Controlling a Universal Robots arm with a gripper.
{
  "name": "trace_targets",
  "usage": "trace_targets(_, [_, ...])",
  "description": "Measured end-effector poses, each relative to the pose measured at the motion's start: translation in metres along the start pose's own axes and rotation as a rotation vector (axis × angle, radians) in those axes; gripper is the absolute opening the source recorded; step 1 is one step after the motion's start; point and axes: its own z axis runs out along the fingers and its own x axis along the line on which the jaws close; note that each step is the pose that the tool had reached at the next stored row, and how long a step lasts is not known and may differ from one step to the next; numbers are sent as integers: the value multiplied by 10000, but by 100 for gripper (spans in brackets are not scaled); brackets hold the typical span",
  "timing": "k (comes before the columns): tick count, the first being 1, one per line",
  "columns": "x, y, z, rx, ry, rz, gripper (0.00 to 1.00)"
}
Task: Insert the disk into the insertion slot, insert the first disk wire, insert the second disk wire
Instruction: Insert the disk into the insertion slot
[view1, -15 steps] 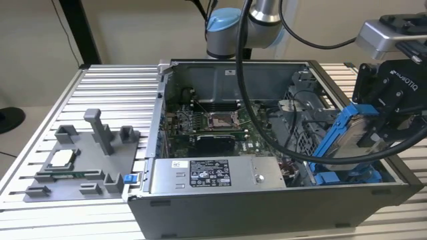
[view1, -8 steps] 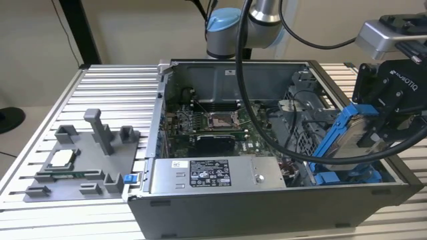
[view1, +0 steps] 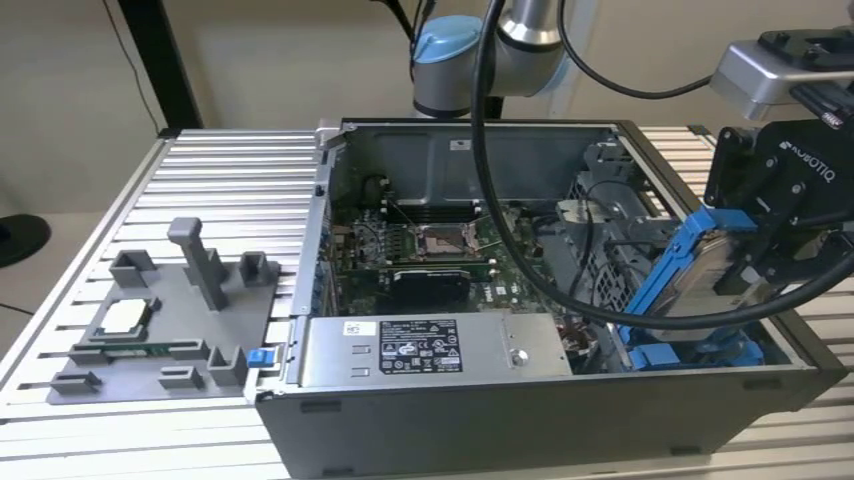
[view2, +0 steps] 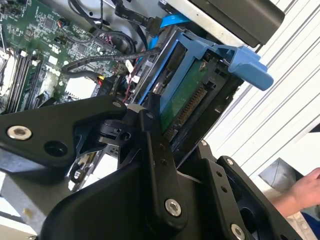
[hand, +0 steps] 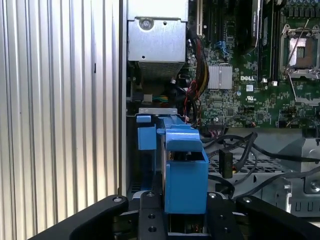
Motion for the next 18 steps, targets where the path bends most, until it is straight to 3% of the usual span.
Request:
trace_targets(4, [0,0,6,0,-3,0,0])
trace_targets(9, [4,-2,76,0,-2,0,0])
trace_targets(16, [4,-2,81,1,-1,0,0])
trace_targets(17, [4,-2,81,1,1,0,100])
trace_targets(18, [4,-2,81,1,1,0,100])
